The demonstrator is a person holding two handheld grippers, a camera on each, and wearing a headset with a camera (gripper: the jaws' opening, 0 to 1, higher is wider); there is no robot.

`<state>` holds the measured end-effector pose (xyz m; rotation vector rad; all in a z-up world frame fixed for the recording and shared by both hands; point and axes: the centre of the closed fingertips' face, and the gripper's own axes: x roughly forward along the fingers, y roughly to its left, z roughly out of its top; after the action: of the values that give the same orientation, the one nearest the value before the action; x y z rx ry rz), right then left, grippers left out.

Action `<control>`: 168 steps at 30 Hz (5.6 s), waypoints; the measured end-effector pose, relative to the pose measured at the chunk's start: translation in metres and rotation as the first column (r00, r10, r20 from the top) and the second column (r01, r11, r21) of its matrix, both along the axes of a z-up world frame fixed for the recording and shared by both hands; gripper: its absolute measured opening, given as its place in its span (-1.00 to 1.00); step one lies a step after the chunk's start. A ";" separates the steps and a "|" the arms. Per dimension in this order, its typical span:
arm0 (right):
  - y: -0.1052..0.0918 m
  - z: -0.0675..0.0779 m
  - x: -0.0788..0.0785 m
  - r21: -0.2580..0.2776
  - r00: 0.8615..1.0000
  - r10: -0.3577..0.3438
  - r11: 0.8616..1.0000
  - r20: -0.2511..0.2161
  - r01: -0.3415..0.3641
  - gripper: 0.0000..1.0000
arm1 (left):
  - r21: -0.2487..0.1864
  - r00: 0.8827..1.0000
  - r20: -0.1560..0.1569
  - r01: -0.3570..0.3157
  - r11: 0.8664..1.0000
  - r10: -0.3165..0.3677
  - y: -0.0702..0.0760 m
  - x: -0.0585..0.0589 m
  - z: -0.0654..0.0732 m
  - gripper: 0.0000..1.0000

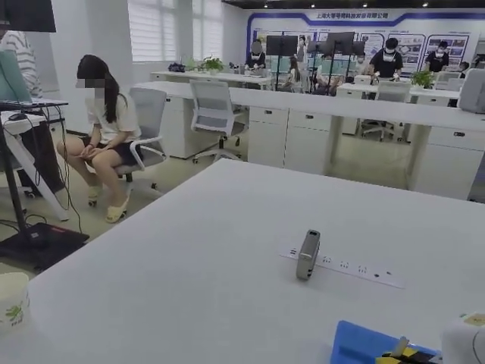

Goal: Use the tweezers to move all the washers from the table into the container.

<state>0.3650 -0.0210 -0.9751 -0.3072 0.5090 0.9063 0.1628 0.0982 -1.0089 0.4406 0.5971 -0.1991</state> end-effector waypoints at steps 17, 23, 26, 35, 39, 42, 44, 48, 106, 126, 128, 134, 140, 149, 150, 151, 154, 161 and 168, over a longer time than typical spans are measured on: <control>-0.019 0.036 -0.020 0.019 0.998 -0.010 1.000 0.062 0.009 -0.95 | -0.007 1.000 0.026 -0.004 1.000 0.004 0.001 0.000 0.006 0.84; -0.027 0.028 -0.040 0.032 0.999 -0.021 0.999 0.039 0.020 -0.95 | -0.012 0.999 0.038 0.018 1.000 -0.018 -0.003 0.000 0.009 0.84; -0.031 0.022 -0.049 0.041 0.999 -0.037 0.999 0.022 0.036 -0.95 | -0.013 0.999 0.042 0.016 1.000 -0.015 -0.003 0.000 0.009 0.84; -0.035 -0.004 -0.072 0.028 0.998 -0.056 0.998 -0.027 0.057 -0.95 | -0.014 0.999 0.047 0.014 1.000 -0.013 -0.002 0.001 0.010 0.84; -0.038 -0.017 -0.077 0.024 0.996 -0.067 0.997 -0.057 0.068 -0.95 | -0.016 0.999 0.047 0.012 1.000 -0.011 -0.002 0.001 0.010 0.84; -0.041 -0.027 -0.080 0.011 0.995 -0.071 0.997 -0.076 0.072 -0.95 | -0.015 0.999 0.045 0.014 1.000 -0.013 -0.002 0.001 0.009 0.84; -0.043 -0.031 -0.080 0.004 0.994 -0.073 0.997 -0.082 0.074 -0.95 | -0.013 0.999 0.043 0.016 1.000 -0.015 -0.003 0.001 0.009 0.83; -0.045 -0.037 -0.080 -0.004 0.992 -0.078 0.997 -0.099 0.078 -0.95 | -0.012 0.999 0.039 0.015 1.000 -0.014 -0.003 0.001 0.008 0.83; -0.039 -0.017 -0.076 0.023 0.993 -0.072 0.997 -0.091 0.074 -0.98 | -0.014 0.999 0.052 0.011 1.000 -0.010 -0.002 0.001 0.010 0.81; -0.035 0.006 -0.054 0.043 0.997 -0.061 0.997 -0.048 0.063 -0.98 | -0.028 0.999 0.050 0.012 1.000 -0.011 -0.003 0.001 0.010 0.79; -0.035 0.007 -0.052 0.047 0.997 -0.063 0.997 -0.044 0.065 -0.98 | -0.023 0.999 0.043 0.013 1.000 -0.012 -0.003 0.001 0.009 0.79; -0.034 0.012 -0.044 0.072 0.997 -0.070 0.995 -0.039 0.072 -0.98 | -0.022 0.999 0.036 0.026 0.999 -0.025 -0.005 0.001 0.008 0.78; -0.031 0.015 -0.040 0.085 0.998 -0.061 0.994 -0.031 0.063 -0.98 | -0.029 0.999 0.040 0.018 0.999 -0.017 -0.003 0.001 0.009 0.74; -0.022 0.016 -0.029 0.104 0.999 -0.038 0.994 -0.035 0.042 -0.98 | -0.051 0.999 0.044 0.004 0.999 -0.002 0.000 0.002 0.011 0.72; -0.021 0.017 -0.027 0.109 0.999 -0.039 0.993 -0.034 0.042 -0.98 | -0.051 0.999 0.043 0.003 0.999 0.000 0.000 0.002 0.011 0.72; -0.020 0.019 -0.024 0.112 0.999 -0.039 0.993 -0.031 0.042 -0.98 | -0.050 0.999 0.043 -0.001 0.999 0.003 0.001 0.002 0.012 0.72; -0.018 0.021 -0.015 0.120 0.999 -0.042 0.992 -0.024 0.045 -0.98 | -0.049 0.999 0.034 -0.002 0.999 0.004 0.002 0.002 0.010 0.72; -0.012 0.016 0.001 0.127 0.999 -0.046 0.991 -0.018 0.048 -0.98 | -0.037 1.000 0.023 -0.002 0.999 0.002 0.002 0.001 0.009 0.71; -0.007 -0.004 0.007 0.119 0.998 -0.046 0.992 -0.040 0.050 -0.97 | -0.032 1.000 0.017 -0.007 0.999 0.007 0.003 0.001 0.008 0.70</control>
<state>0.3716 -0.0276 -0.9789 -0.1680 0.4919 0.8933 0.1638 0.1008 -1.0013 0.4087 0.5780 -0.1976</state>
